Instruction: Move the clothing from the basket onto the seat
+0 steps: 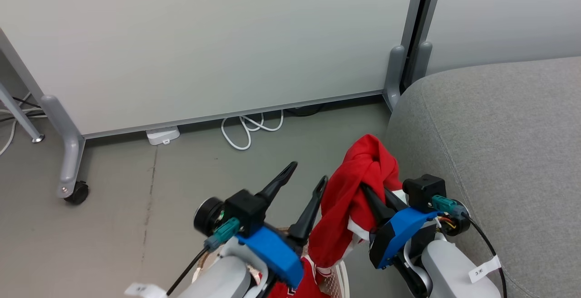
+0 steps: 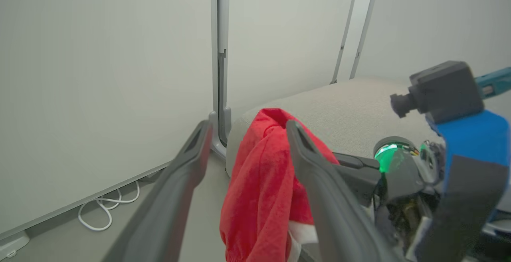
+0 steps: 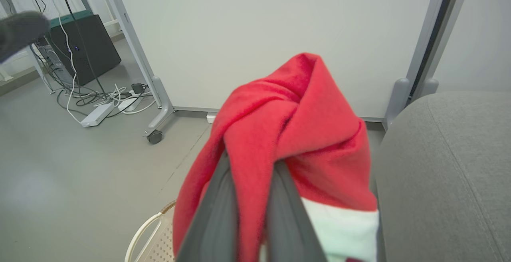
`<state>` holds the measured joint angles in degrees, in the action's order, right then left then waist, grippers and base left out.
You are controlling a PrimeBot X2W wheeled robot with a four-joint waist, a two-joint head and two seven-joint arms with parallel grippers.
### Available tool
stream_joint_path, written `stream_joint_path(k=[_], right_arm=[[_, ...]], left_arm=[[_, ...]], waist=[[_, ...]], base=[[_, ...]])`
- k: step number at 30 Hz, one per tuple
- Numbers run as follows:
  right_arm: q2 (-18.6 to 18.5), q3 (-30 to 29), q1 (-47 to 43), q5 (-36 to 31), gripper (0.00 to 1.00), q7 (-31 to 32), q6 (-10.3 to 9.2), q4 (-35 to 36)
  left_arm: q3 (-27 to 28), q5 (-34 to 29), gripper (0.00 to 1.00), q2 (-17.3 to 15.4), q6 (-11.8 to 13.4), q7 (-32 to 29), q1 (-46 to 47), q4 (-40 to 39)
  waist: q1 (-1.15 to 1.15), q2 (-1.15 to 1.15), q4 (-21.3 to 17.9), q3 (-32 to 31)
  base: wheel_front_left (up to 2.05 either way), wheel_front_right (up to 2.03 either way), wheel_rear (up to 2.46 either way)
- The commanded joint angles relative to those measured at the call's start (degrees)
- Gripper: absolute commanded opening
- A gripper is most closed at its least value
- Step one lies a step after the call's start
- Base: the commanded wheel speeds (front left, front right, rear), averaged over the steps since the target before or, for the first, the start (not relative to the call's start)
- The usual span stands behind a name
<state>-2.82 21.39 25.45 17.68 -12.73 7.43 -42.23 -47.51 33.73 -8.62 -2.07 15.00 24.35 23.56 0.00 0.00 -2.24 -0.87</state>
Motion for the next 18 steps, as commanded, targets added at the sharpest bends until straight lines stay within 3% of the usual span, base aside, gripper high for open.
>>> stream_joint_path(k=[1, 18], right_arm=[[-0.13, -0.05, -0.54, -0.17, 0.00, -0.31, 0.11, 0.34], [-0.13, -0.24, -1.49, -0.62, 0.00, 0.41, 0.11, 1.44]], left_arm=[[1.70, -1.23, 1.00, -0.32, -0.47, 0.26, -1.70, -0.78], [21.98, -12.99, 1.00, 0.44, -3.70, 0.27, -19.82, -7.57]], waist=[[0.00, 0.00, -0.03, 0.07], [0.00, 0.00, -0.12, 0.11]], base=[[0.00, 0.00, 0.00], [0.00, 0.00, 0.00]])
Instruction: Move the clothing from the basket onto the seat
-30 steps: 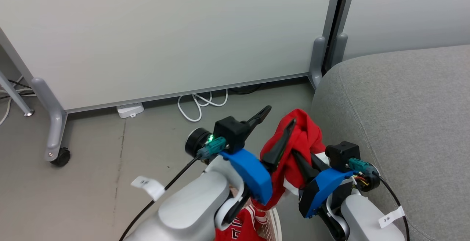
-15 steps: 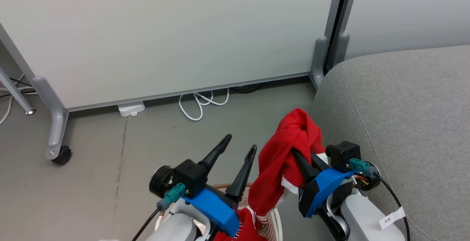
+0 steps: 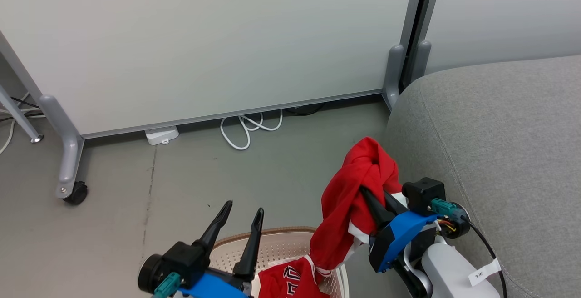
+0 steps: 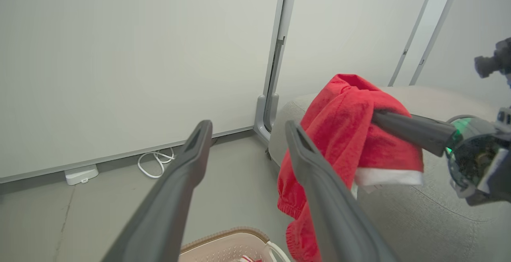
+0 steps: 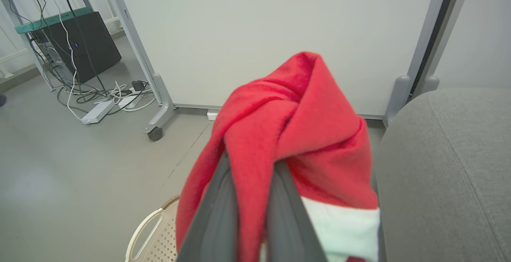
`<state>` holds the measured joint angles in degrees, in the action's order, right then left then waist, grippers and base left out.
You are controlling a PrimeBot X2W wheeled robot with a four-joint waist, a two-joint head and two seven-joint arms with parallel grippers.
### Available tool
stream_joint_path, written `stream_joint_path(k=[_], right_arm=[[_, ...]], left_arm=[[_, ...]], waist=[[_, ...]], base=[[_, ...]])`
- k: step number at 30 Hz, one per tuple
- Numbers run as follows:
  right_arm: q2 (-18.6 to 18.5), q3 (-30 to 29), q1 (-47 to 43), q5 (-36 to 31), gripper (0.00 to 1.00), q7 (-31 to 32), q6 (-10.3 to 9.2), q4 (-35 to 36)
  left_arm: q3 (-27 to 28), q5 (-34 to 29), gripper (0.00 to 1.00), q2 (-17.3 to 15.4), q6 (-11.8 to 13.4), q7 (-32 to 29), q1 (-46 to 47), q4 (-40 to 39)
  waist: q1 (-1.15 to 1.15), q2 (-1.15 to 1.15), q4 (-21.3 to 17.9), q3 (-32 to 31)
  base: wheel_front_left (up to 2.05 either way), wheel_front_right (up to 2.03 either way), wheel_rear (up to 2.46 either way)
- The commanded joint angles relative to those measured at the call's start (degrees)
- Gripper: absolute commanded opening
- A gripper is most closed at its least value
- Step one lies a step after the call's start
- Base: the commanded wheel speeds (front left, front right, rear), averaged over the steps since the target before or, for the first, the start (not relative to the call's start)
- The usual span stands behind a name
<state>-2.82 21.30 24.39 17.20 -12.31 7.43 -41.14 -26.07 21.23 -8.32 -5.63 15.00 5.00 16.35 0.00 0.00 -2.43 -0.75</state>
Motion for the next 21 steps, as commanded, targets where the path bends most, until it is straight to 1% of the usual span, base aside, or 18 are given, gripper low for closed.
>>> stream_joint_path(k=[1, 7, 13, 21], right_arm=[[-0.13, -0.21, -0.50, -0.16, 0.00, -0.07, 0.11, 0.40], [-0.13, -0.62, -0.75, -0.18, 0.00, 0.02, 0.11, 0.61], [-0.13, -0.73, -0.94, -0.28, 0.00, 0.28, 0.11, 0.87], [-0.13, -0.48, -0.90, 0.05, 0.00, 0.40, 0.11, 1.07]], left_arm=[[1.35, -0.94, 1.00, 0.34, -0.33, 0.27, -1.27, -0.59], [4.03, -3.18, 1.00, 1.09, -1.28, 0.27, -3.98, -1.26], [5.37, -4.62, 1.00, 1.96, -1.83, 0.27, -4.86, -1.44], [5.13, -4.86, 1.00, 2.38, -2.01, 0.27, -5.26, -1.70]], waist=[[0.00, 0.00, 0.11, -0.04], [0.00, 0.00, 0.44, -0.02], [0.00, 0.00, 0.73, 0.04], [0.00, 0.00, -0.36, 0.12]], base=[[0.00, 0.00, 0.00], [0.00, 0.00, 0.00], [0.00, 0.00, 0.00], [0.00, 0.00, 0.00]])
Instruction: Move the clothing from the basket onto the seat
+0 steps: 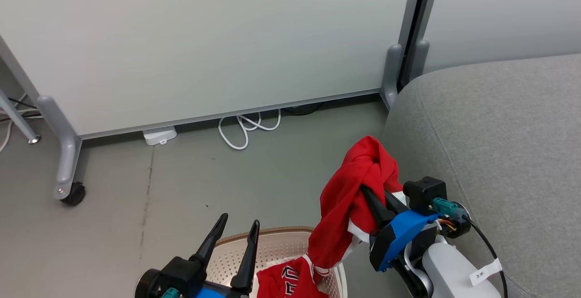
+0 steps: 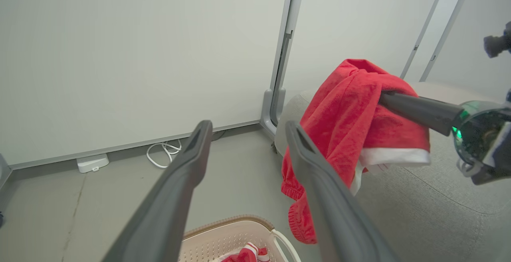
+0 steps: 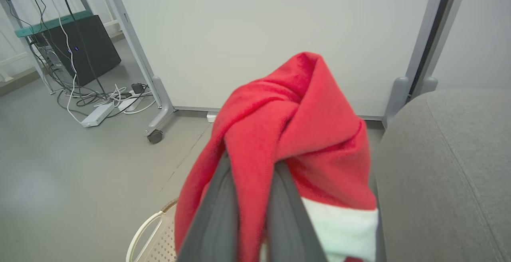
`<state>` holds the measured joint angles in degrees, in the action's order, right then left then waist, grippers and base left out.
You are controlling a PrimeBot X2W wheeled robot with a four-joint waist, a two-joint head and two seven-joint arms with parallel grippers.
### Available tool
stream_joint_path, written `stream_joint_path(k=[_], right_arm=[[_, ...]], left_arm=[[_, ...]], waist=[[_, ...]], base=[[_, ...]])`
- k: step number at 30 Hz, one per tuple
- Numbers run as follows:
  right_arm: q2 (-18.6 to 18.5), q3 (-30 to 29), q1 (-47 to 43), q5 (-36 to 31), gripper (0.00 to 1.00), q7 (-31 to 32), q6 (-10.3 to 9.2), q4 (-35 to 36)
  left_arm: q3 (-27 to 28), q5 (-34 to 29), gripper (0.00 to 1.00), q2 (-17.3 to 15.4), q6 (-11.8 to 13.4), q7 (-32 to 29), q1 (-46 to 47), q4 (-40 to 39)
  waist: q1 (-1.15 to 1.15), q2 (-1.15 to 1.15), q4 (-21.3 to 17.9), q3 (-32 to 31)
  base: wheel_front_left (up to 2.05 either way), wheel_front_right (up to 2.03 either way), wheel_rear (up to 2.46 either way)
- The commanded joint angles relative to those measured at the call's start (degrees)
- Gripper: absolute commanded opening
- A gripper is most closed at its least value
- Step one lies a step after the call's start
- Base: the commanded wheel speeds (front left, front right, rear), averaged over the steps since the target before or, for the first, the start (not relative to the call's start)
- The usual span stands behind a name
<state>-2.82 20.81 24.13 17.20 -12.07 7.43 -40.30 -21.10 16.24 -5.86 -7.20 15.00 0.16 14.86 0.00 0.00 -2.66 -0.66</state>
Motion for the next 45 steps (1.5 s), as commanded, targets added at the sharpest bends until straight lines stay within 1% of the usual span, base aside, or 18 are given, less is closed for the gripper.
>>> stream_joint_path(k=[1, 7, 12, 29, 41, 45], right_arm=[[-0.13, -0.01, -0.61, 0.08, 0.00, 0.15, 0.11, 0.25], [-0.13, -0.11, -0.47, 0.18, 0.00, -0.08, 0.11, 0.16], [-0.13, -0.05, -0.24, 0.16, 0.00, -0.06, 0.11, 0.32], [-0.12, 1.20, 0.79, 0.33, 0.00, -0.15, 0.11, 0.04], [-0.11, 1.17, 0.90, 0.67, 0.00, -0.33, 0.10, -0.14], [-0.11, 1.37, 0.76, 0.64, 0.00, -0.33, 0.10, -0.21]], left_arm=[[-0.03, 0.25, 1.00, -0.16, -0.44, 0.27, -0.37, -0.19], [-0.75, 0.50, 1.00, -0.35, -0.45, 0.27, 0.57, -0.53], [-1.04, 0.81, 1.00, -0.60, -0.45, 0.27, 1.07, -0.57], [-2.08, 1.39, 1.00, -1.02, -0.46, 0.28, 2.07, -0.75], [-2.38, 1.61, 1.00, -1.21, -0.46, 0.27, 2.56, -0.68], [-2.51, 1.33, 1.00, -1.14, -0.46, 0.27, 2.51, -0.89]], waist=[[0.00, 0.00, -0.41, 0.03], [0.00, 0.00, -2.66, 0.31], [0.00, 0.00, -5.26, 0.57], [0.00, 0.00, -17.77, 1.87], [0.00, 0.00, -24.76, 2.33], [0.00, 0.00, -26.53, 2.34]], base=[[0.00, 0.00, 0.00], [0.00, 0.00, 0.00], [0.00, 0.00, 0.00], [0.00, 0.00, 0.00], [0.00, 0.00, 0.00], [0.00, 0.00, 0.00]])
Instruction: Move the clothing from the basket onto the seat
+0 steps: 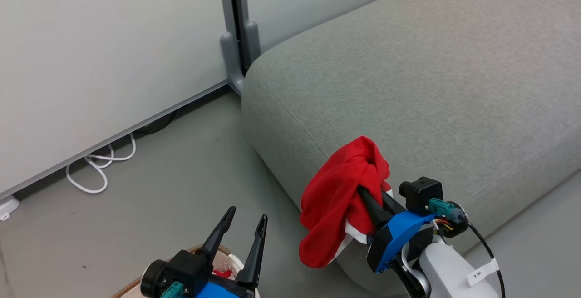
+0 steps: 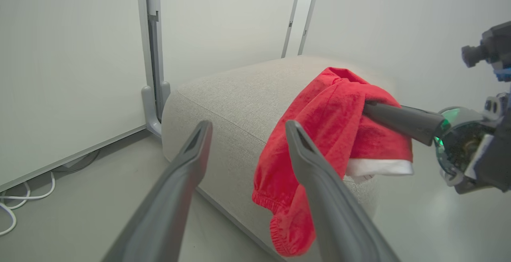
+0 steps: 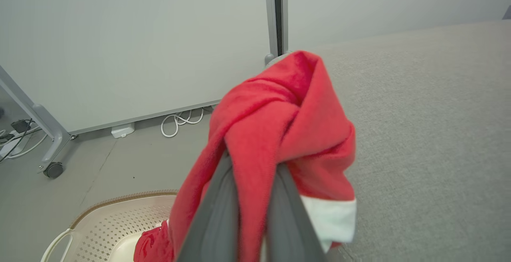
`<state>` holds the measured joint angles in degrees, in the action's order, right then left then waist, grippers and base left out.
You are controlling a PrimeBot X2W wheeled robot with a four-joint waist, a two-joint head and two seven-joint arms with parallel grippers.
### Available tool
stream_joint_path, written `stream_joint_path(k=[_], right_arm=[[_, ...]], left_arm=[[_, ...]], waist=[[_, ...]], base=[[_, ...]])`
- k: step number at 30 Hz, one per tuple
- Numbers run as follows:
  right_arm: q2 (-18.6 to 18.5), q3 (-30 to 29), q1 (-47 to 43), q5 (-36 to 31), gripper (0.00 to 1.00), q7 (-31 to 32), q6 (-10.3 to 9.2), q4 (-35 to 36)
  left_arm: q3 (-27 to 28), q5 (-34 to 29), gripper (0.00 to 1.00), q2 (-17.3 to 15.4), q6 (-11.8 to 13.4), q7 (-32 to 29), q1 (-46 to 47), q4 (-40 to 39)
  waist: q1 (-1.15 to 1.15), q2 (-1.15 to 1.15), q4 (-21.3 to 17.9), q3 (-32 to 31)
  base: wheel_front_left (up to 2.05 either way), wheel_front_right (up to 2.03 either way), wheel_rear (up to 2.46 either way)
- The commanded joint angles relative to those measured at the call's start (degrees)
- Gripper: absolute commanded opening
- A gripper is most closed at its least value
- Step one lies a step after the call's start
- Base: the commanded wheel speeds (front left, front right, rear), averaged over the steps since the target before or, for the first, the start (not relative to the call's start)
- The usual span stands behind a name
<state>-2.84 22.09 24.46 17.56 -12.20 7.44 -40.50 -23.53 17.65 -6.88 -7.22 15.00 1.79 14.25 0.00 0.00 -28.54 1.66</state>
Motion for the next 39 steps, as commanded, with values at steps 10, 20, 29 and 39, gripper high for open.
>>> stream_joint_path(k=[10, 20, 29, 39], right_arm=[[-0.08, -1.12, 0.50, -0.22, 0.00, -0.55, 0.09, 0.16], [-0.08, -1.43, 0.24, 0.09, 0.00, -0.76, 0.09, 0.29], [-0.08, -4.77, 6.07, -2.54, 0.00, 0.27, 0.07, -0.14], [-0.34, -17.69, 18.56, -7.83, 0.00, 3.31, 0.07, -1.78]], left_arm=[[-1.41, 0.43, 1.00, -0.44, -0.44, 0.27, 2.34, 0.51], [-1.61, 0.82, 1.00, -0.86, -0.44, 0.27, 2.26, 0.57], [-1.14, -0.06, 1.00, -1.58, -0.27, 0.27, 2.42, -0.69], [-2.20, -1.36, 1.00, -5.20, -0.27, 0.27, 4.93, -3.37]], waist=[[0.00, 0.00, -1.67, 0.65], [0.00, 0.00, -1.72, 0.69], [0.00, 0.00, -1.21, 2.64], [0.00, 0.00, 1.97, 8.98]], base=[[0.00, 0.00, 0.00], [0.00, 0.00, 0.00], [0.00, 0.00, 0.00], [0.00, 0.00, 0.00]])
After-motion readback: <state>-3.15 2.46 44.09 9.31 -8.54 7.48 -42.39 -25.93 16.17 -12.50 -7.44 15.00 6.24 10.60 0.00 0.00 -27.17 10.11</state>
